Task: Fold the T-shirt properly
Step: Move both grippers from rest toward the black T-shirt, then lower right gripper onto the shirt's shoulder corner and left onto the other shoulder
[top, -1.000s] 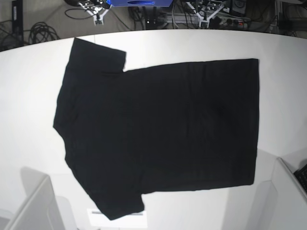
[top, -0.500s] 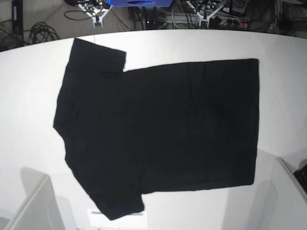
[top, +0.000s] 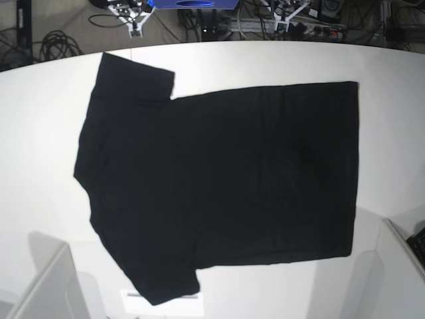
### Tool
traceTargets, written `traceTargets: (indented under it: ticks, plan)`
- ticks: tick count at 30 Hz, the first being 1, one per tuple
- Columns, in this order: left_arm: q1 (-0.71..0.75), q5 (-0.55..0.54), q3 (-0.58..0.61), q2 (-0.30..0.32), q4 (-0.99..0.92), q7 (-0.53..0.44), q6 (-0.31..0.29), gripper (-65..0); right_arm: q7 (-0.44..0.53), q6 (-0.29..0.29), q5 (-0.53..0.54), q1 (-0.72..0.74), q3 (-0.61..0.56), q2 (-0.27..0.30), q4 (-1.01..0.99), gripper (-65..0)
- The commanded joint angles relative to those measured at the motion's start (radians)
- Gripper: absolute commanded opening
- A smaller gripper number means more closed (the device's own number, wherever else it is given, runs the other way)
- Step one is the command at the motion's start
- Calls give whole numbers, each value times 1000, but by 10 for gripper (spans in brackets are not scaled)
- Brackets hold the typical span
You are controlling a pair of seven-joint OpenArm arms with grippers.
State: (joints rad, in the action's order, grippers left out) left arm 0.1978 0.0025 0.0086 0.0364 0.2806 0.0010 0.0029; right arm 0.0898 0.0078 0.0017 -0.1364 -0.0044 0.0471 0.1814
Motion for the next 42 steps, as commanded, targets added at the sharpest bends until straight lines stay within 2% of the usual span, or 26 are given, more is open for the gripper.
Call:
traceTargets:
  ticks: [1, 6, 11, 15, 20, 25, 30, 33, 35, 39, 42]
  plan:
    - [9, 0, 3, 1, 1, 1, 3, -650, 3, 1, 1, -7, -1, 9, 0, -650]
    - [56, 3, 3, 7, 29, -29, 3, -650, 28, 2, 1, -73, -1, 33, 57, -650]
    - [162, 9, 3, 10, 96, -195, 3, -650, 31, 2, 7, -191, 8, 56, 223, -650]
    - [253, 11, 3, 30, 174, -325, 3, -650, 28, 2, 8, -326, 10, 58, 441, -650]
    - [363, 11, 3, 55, 291, -416, 3, -650, 28, -4, 8, -461, 53, 49, 657, -650]
    - [480, 9, 3, 82, 434, -430, 3, -650, 26, -1, 8, -544, 189, 7, 784, -650]
    - [607, 0, 3, 116, 633, -430, 3, -650, 26, 1, 8, -628, 217, 6, 918, -650]
    - [679, 0, -9, 116, 759, -430, 3, -650, 26, -4, 8, -670, 231, 4, 1012, -650]
    - [730, -2, -9, 122, 854, -430, 3, -650, 26, -4, 8, -690, 269, -25, 1079, -650]
    - [819, -2, -8, 162, 1011, -430, 3, -650, -58, 1, 8, -713, 375, -79, 1217, -650]
    - [868, -2, -11, 165, 1101, -430, 3, -650, -117, 1, 8, -719, 422, -92, 1305, -650]
